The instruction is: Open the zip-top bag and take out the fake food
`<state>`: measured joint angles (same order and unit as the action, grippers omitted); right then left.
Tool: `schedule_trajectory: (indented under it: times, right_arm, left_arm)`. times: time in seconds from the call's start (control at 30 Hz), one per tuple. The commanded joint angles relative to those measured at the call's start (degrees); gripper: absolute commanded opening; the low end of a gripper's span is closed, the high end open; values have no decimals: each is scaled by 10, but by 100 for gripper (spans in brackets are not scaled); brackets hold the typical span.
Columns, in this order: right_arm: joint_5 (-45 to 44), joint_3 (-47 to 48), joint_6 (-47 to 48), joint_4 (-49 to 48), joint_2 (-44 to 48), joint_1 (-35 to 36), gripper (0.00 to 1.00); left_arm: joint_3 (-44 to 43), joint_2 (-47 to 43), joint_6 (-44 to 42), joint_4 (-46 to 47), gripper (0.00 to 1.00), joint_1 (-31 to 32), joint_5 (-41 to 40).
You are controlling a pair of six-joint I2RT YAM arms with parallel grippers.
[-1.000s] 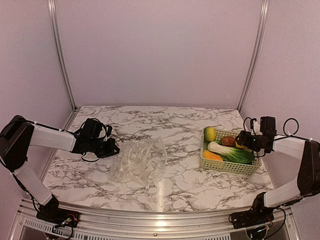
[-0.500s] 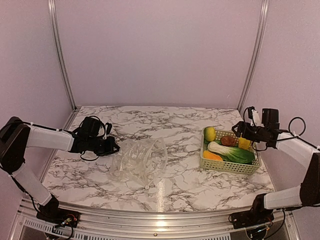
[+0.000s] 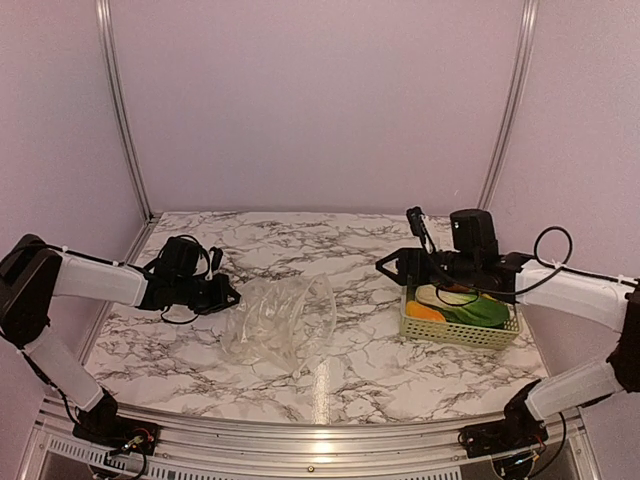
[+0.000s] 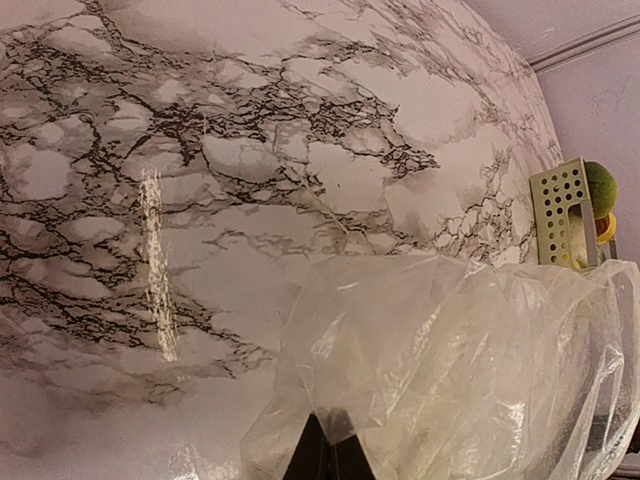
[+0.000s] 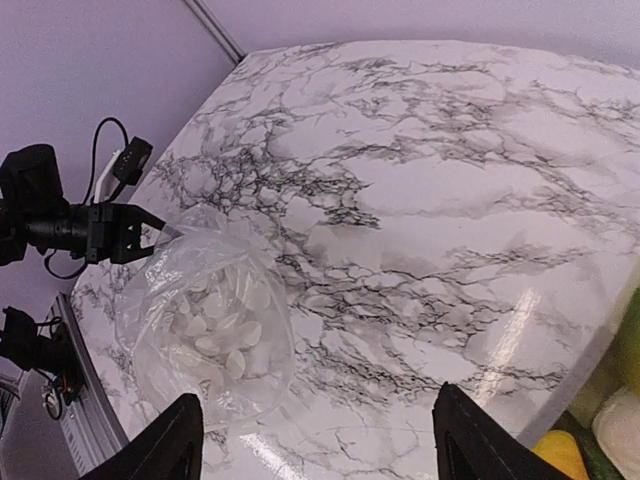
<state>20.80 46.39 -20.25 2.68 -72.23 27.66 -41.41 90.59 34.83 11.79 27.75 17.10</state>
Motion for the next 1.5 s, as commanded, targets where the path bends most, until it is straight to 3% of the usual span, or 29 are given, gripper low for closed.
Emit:
schedule_trajectory:
  times: [0.0, 0.2, 0.4, 0.5, 0.67, 0.7, 1.03, 1.47]
  right_arm:
    - [11, 35, -53, -81, -69, 103, 75]
    - [23, 91, -75, -150, -195, 220, 76]
    - [17, 129, -92, -183, -272, 252, 73]
    - [-6, 140, -88, -178, -300, 249, 54]
    - [-25, 139, -90, -168, -315, 232, 5]
    - [-27, 133, -93, -170, -312, 226, 0]
    - [-75, 76, -64, -101, -271, 142, 0]
    - [-91, 157, -13, -76, -419, 132, 0]
  left_arm:
    - [9, -17, 14, 26, 0, -1, 6]
    - [12, -18, 22, 33, 0, 0, 4]
    - [25, -22, 26, 43, 0, 0, 3]
    - [28, -26, 26, 43, 0, 0, 3]
    - [23, -30, 19, 35, 0, -1, 2]
    - [20, -29, 15, 32, 0, -1, 0]
    - [-1, -28, -26, -32, 0, -22, -52]
    - [-55, 50, -65, -36, 0, -18, -40]
